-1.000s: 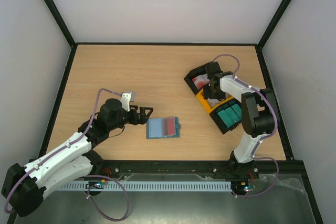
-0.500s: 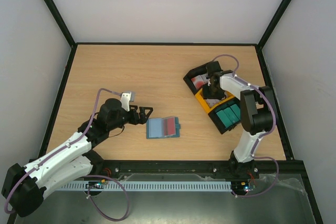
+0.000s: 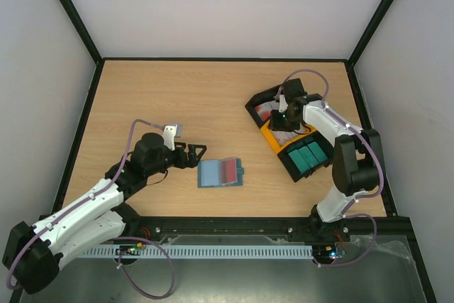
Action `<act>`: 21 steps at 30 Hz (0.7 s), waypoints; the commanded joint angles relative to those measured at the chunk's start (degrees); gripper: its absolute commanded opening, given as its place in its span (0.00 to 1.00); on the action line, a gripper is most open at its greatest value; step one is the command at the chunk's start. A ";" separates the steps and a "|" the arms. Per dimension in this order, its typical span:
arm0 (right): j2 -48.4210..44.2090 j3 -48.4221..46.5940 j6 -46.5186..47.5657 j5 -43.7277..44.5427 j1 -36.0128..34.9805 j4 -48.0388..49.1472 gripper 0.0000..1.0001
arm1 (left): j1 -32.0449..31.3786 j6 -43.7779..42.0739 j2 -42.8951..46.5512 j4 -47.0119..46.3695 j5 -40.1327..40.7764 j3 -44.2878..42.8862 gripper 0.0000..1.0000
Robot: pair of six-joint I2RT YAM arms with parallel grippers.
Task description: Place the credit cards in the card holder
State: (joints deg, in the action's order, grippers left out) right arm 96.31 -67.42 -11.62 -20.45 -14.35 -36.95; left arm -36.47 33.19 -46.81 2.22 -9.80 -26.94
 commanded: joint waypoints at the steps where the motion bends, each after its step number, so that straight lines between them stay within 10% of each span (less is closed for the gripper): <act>1: -1.12 2.03 1.75 -4.46 -0.33 -1.87 0.31 | 0.49 -0.54 -0.12 0.32 -0.95 -0.40 1.00; 12: 0.76 0.38 -2.34 15.63 -0.65 -0.30 0.39 | 0.52 -0.44 -0.62 0.38 -1.19 -0.23 1.00; 21: 6.17 0.47 -0.88 15.38 -0.63 -0.08 0.45 | 0.57 -0.54 -1.22 0.33 -1.27 -0.33 1.00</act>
State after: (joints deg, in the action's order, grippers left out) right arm 100.60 -65.98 -13.04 -6.42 -14.85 -36.97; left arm -36.29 33.19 -47.53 2.22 -10.50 -26.94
